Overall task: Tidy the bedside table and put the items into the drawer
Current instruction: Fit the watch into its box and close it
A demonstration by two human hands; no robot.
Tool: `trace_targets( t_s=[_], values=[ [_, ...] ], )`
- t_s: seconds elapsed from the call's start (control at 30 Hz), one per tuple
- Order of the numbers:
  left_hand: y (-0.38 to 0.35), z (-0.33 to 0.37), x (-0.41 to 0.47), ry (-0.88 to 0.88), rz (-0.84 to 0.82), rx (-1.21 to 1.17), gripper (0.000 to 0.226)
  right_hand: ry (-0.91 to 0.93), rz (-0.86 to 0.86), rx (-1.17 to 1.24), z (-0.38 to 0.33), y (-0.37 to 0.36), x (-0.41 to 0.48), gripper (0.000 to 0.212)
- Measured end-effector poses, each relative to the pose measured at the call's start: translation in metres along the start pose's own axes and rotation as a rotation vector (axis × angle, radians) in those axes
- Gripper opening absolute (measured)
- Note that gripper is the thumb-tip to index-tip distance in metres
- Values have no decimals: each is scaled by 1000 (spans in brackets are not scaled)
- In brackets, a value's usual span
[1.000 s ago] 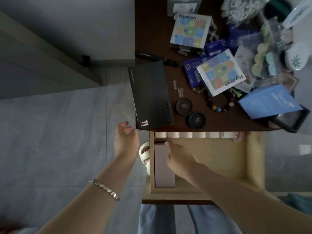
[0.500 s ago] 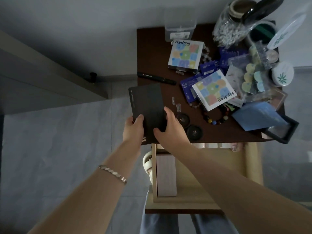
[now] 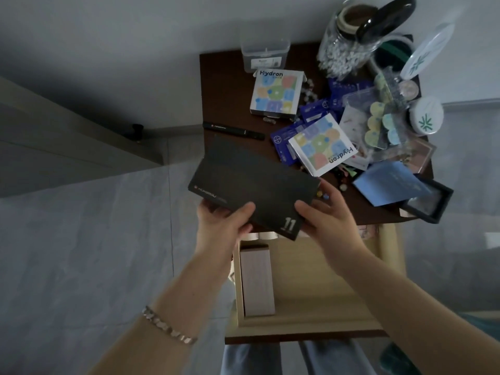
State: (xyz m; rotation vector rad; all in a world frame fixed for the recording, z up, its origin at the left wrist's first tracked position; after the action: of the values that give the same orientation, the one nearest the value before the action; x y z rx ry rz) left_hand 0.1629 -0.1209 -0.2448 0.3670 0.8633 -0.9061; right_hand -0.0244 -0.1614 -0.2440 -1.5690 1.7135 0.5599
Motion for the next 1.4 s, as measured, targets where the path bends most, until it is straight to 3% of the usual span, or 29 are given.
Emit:
trace_targets(
  t_s=[0.07,0.17,0.3,0.37,0.53,0.67,0.77,0.87,1.0,1.1,1.2,1.4],
  values=[
    [7,25,0,-166,105,144,71,14,-5,1,-8,16,0,54],
    [9,51,0,-334,203,406,40,40,-22,13,-15,31,-3,57],
    [-1,50,7,-306,191,479,22,40,-34,-21,-17,43,-9,57],
    [-6,47,10,-275,162,467,18,22,2,-8,-14,53,-10,45],
    [2,40,18,-161,183,212,9,-13,33,-66,-8,62,-12,28],
    [23,29,19,-76,373,-178,28,5,24,-58,-6,53,-12,21],
    [-7,8,17,85,239,-227,30,-29,-11,-22,2,39,-14,18],
    [-11,0,15,146,315,-179,37,-53,-8,-6,7,35,-14,15],
    [15,12,22,130,495,-239,49,-27,85,-89,-1,46,-14,20],
    [48,35,29,5,622,-371,57,-7,257,-61,-15,77,-11,25],
    [77,54,31,-92,725,-319,63,44,334,1,-35,99,-9,20],
    [30,22,30,47,426,-149,48,-86,96,182,-15,49,-1,25]
  ],
)
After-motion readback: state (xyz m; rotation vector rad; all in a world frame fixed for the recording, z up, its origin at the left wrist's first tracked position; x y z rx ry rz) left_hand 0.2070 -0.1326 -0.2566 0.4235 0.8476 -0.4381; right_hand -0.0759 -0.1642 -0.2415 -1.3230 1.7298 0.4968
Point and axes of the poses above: each hand's wrist, its own x-axis towards the middle knuckle, its own y-axis out of the back of the hand, z = x × y, the point moved 10 cm from there along x, towards the middle knuckle
